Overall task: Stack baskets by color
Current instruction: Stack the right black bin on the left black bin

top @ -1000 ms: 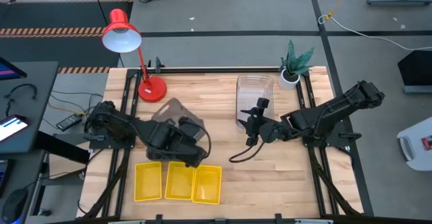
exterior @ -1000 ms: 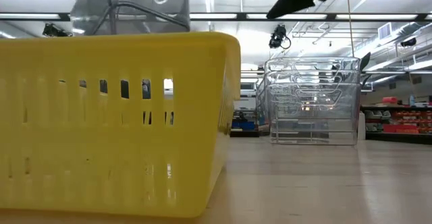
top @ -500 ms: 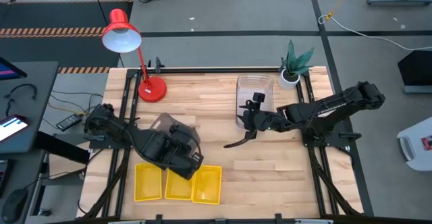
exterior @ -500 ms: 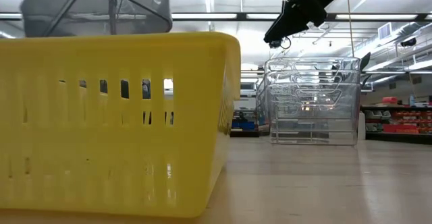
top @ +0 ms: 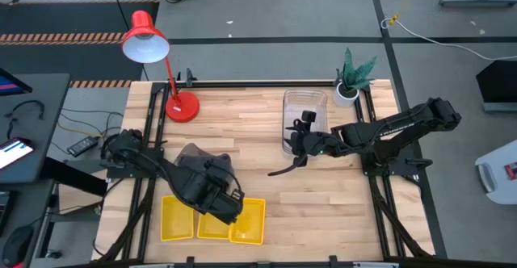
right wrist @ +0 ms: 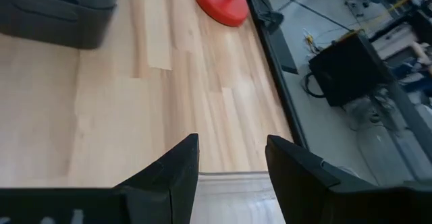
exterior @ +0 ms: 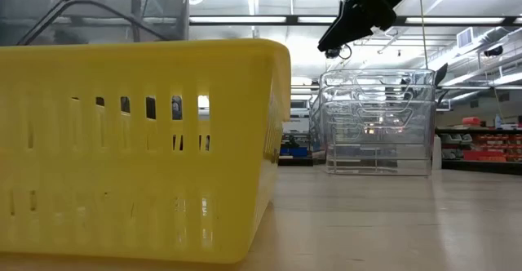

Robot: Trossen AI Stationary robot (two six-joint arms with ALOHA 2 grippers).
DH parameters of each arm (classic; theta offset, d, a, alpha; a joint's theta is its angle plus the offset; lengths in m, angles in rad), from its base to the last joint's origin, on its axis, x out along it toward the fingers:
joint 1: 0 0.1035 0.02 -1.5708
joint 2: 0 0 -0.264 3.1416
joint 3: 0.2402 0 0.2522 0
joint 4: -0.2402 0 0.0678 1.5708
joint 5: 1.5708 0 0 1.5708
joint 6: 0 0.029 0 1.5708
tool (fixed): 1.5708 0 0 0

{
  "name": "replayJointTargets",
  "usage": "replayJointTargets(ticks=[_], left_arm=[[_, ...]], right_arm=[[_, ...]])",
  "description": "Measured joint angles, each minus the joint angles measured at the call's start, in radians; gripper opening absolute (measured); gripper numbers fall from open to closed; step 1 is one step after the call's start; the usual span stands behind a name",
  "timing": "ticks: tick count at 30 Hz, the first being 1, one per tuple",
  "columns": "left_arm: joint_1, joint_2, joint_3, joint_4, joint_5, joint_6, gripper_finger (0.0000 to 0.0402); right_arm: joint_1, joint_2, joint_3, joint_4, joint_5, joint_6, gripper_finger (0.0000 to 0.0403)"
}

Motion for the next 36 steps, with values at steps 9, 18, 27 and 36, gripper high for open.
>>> replayJointTargets(ticks=[9, 18, 27, 36], left_arm=[[0.023, 0.017, 0.001, 0.0, -0.008, -0.11, 0.0006], [0.066, 0.039, 0.0, 0.0, 0.018, -0.115, 0.0005], [0.097, 0.07, 0.0, 0.0, 0.005, -0.059, 0.0005], [0.096, 0.071, 0.0, 0.0, 0.039, -0.046, 0.0005]], right_arm=[[0.009, -0.001, 0.0, 0.04, -0.074, -0.02, 0.0177], [0.042, -0.001, 0.0, -0.018, -0.146, -0.019, 0.0177], [0.078, -0.002, -0.015, -0.042, -0.146, 0.008, 0.0177], [0.105, -0.002, -0.026, -0.054, -0.146, 0.024, 0.0177]])
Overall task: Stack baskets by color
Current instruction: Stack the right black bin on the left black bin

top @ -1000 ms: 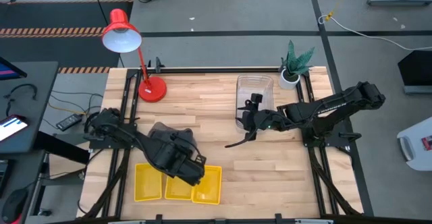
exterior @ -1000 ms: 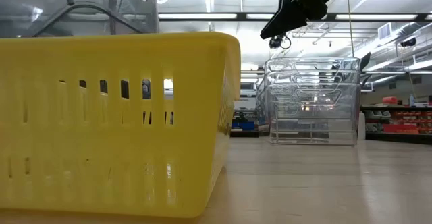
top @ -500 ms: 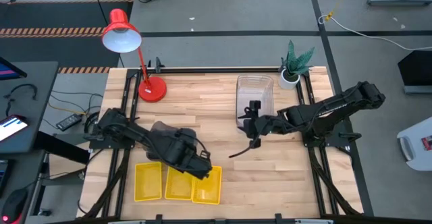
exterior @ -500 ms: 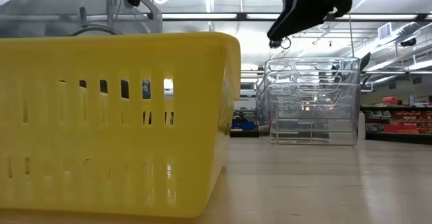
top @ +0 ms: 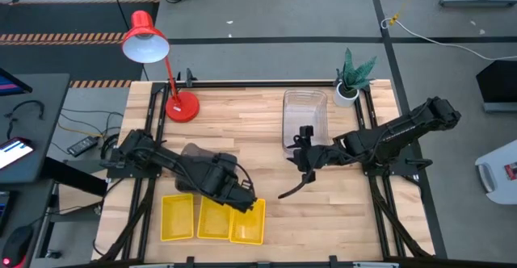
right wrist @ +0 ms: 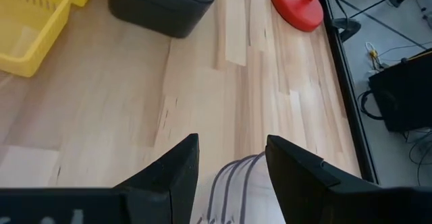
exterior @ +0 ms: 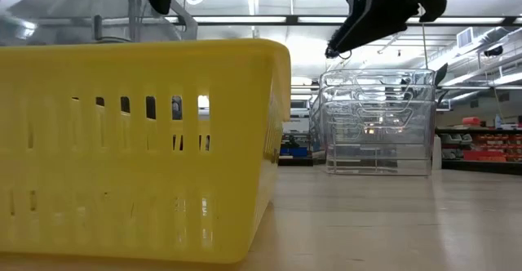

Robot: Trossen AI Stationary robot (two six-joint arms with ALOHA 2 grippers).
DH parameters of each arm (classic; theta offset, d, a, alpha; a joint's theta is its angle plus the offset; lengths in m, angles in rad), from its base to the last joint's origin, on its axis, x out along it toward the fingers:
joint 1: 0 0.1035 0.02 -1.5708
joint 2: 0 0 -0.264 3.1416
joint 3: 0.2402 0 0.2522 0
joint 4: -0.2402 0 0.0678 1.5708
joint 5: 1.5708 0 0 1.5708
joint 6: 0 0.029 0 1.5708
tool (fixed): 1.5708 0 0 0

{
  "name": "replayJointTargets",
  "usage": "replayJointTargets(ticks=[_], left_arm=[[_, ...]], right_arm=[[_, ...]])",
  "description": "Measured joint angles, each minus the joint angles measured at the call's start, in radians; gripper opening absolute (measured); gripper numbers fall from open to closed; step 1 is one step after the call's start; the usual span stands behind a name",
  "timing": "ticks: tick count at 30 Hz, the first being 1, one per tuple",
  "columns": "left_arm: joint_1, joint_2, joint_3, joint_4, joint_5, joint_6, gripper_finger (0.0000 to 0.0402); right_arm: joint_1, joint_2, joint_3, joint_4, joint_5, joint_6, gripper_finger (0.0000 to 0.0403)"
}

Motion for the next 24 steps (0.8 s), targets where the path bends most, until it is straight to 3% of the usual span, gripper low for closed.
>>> replayJointTargets(ticks=[10, 14, 21, 24], left_arm=[[-0.007, -0.08, 0.0, 0.001, 0.027, 0.003, 0.0004], [-0.019, -0.151, -0.003, 0.001, -0.01, 0.002, 0.0004], [-0.048, -0.287, -0.254, -0.006, 0.025, -0.15, 0.0004], [-0.06, -0.308, -0.274, 0.004, 0.022, -0.197, 0.0004]], right_arm=[[0.017, 0.0, 0.0, -0.04, 0.0, 0.026, 0.0177], [0.021, 0.0, 0.0, -0.041, 0.0, 0.037, 0.0177], [0.021, 0.0, 0.0, -0.045, 0.0, 0.045, 0.0177], [0.021, 0.0, 0.0, -0.043, 0.0, 0.04, 0.0177]])
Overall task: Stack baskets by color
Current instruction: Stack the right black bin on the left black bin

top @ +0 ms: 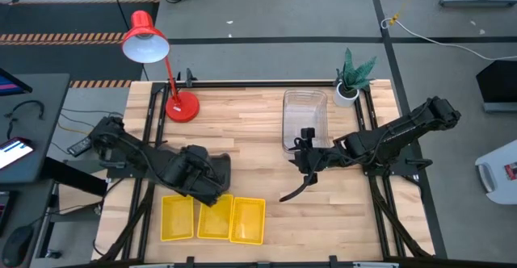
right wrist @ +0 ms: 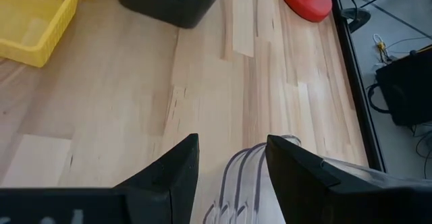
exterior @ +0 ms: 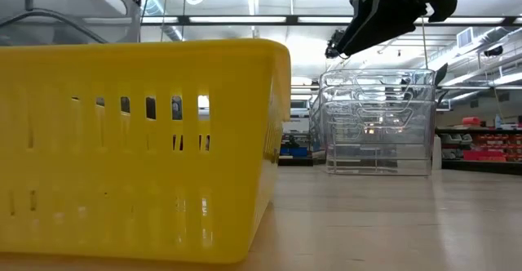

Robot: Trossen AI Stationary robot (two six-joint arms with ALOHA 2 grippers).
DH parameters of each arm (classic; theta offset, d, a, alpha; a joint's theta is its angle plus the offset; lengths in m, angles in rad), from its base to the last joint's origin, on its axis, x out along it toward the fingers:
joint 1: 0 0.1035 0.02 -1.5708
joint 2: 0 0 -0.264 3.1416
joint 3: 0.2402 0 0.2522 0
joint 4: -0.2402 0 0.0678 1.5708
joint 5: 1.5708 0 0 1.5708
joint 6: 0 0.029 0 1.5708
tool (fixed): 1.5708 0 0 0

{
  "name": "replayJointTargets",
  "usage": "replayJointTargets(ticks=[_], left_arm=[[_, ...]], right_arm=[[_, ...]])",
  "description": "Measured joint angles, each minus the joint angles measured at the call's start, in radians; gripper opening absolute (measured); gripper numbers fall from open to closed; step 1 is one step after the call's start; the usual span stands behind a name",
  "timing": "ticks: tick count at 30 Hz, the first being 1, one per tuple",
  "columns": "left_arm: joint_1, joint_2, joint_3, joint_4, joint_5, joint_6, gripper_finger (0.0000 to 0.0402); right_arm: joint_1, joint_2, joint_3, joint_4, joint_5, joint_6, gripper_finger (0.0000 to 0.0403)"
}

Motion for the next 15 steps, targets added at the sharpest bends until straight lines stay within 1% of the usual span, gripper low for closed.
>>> replayJointTargets(ticks=[8, 15], left_arm=[[-0.007, 0.001, -0.001, -0.001, -0.007, -0.058, 0.0004], [-0.006, 0.016, 0.06, 0.002, -0.145, -0.076, 0.0004]], right_arm=[[0.0, 0.0, 0.0, 0.026, 0.0, -0.022, 0.0177], [0.0, 0.0, 0.0, 0.025, 0.0, -0.03, 0.0177]])
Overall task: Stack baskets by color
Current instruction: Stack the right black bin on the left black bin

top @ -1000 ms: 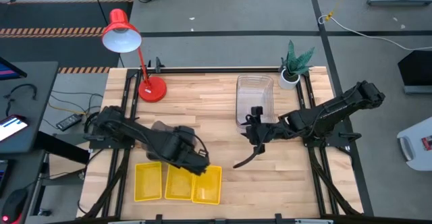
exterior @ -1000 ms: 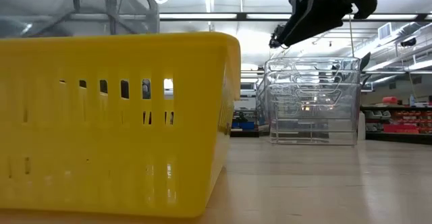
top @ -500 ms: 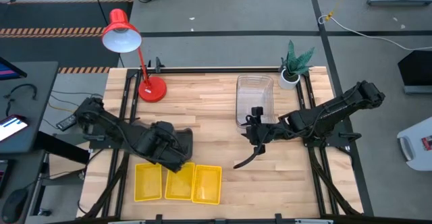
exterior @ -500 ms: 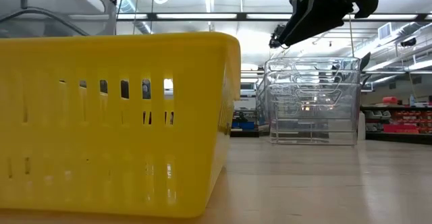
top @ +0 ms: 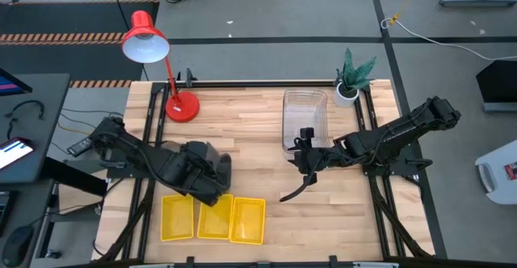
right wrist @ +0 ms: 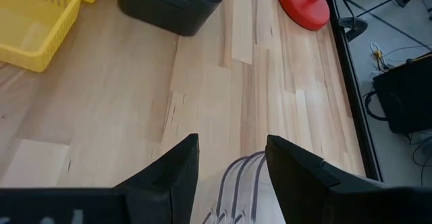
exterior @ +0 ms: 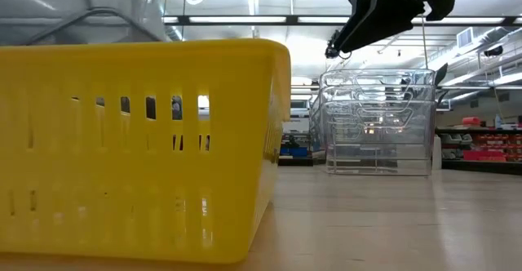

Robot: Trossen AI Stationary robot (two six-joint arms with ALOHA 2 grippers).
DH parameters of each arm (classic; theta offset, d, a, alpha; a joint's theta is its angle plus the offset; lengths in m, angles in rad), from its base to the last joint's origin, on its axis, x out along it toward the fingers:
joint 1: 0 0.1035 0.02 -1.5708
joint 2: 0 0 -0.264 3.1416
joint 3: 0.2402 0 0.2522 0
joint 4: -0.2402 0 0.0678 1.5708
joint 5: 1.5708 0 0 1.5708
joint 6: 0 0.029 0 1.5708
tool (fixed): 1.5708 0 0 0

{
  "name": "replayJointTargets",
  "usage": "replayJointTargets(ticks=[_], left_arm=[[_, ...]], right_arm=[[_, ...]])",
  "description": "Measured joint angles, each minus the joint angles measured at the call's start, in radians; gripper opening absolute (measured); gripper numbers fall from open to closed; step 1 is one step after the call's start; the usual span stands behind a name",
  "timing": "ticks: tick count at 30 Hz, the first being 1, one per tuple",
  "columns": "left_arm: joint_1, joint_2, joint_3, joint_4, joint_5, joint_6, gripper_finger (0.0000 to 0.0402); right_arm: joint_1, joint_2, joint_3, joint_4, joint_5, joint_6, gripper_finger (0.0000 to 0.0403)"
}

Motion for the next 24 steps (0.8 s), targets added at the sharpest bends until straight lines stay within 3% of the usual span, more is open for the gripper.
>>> replayJointTargets(ticks=[10, 24], left_arm=[[0.0, 0.049, 0.151, -0.007, -0.028, 0.004, 0.0004], [0.017, 0.166, 0.15, -0.006, 0.021, 0.011, 0.0004]], right_arm=[[0.0, 0.0, 0.0, -0.001, 0.0, 0.0, 0.0177], [0.0, 0.0, 0.0, -0.001, -0.035, -0.001, 0.0177]])
